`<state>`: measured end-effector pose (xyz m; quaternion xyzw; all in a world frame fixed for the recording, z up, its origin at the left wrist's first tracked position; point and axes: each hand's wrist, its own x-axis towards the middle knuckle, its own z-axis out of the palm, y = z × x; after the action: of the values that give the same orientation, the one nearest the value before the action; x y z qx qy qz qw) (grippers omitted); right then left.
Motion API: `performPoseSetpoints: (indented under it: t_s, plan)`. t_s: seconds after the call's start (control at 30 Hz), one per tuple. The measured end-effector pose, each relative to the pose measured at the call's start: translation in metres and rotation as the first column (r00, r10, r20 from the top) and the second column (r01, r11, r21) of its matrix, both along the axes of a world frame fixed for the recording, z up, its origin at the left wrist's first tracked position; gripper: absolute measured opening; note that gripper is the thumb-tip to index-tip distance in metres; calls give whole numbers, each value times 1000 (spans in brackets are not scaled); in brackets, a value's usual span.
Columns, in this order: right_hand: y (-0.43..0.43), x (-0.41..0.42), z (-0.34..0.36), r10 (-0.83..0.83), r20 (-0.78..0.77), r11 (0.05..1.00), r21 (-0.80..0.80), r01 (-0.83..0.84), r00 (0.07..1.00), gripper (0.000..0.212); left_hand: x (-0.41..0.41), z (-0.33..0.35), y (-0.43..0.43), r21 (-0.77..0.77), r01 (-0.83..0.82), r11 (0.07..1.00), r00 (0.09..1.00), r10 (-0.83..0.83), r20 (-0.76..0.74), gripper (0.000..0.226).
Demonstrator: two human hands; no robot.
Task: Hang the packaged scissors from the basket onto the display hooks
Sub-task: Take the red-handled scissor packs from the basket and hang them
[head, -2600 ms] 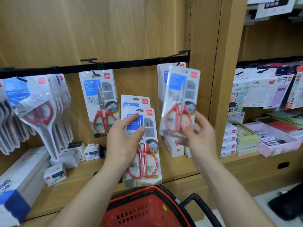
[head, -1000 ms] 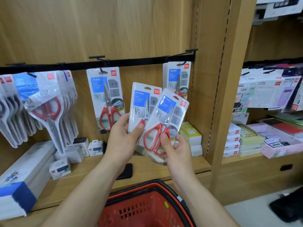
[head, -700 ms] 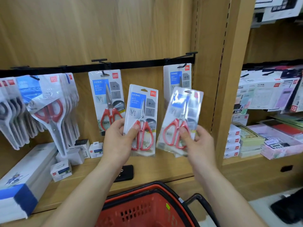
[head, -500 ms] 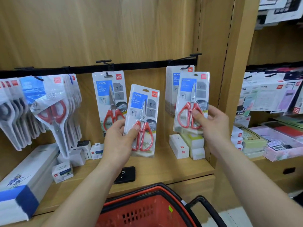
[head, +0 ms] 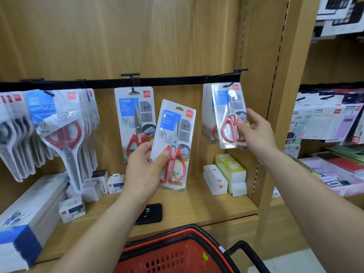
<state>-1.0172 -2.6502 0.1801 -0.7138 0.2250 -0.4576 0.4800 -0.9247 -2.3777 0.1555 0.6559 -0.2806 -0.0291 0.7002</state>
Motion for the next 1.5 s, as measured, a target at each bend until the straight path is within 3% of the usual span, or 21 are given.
performPoseSetpoints:
  t_s: [0.03,0.17,0.2,0.27,0.33,0.4,0.5,0.6,0.7,0.9,1.07,1.2,1.33,1.5]
  plan:
    - [3,3,2,-26,-57,999,-27,24,998,43,-1,0,0,-5,5,1000,1000,-5,0,26]
    - [30,6,1,-196,-280,975,-163,154,940,60,-6,1,-1,-23,16,1000,1000,-16,-4,21]
    - [45,2,-4,-135,-261,985,-137,101,956,54,-7,1,0,-27,19,999,1000,-19,-10,20]
    - [85,-11,-15,159,-195,987,27,-157,968,40,-9,2,-1,-37,26,999,999,-27,-27,20]
    - [124,-21,-28,422,-154,901,177,-396,893,32,-11,1,-5,-37,20,999,999,-21,-34,22]
    - [143,-24,-40,468,-86,871,215,-443,879,31,-15,-2,-9,-18,7,1000,1000,-7,-18,24]
    - [145,-27,-39,390,40,884,264,-386,920,37,-21,-4,-14,-6,24,1000,1000,-24,9,23]
    - [137,-35,-30,384,36,891,248,-380,923,40,-23,-1,-15,27,43,999,997,-44,60,19]
    - [125,-39,-25,340,31,909,246,-337,940,42,-21,4,-15,133,58,989,990,-74,119,22]
    - [74,-32,6,91,171,959,249,-133,981,36,-11,11,-7,341,-81,936,957,-22,288,44]
    - [42,-17,13,-28,128,979,203,1,991,41,4,19,2,485,-230,844,882,-31,471,52]
    - [31,-14,2,-17,100,988,157,1,995,53,15,21,6,509,-259,821,869,-32,494,54]
    - [21,-1,1,-82,72,987,142,71,994,52,16,14,5,522,-267,810,861,-42,506,55]
    - [24,20,-2,-189,-102,980,47,194,977,46,18,3,7,553,-273,787,862,-55,504,54]
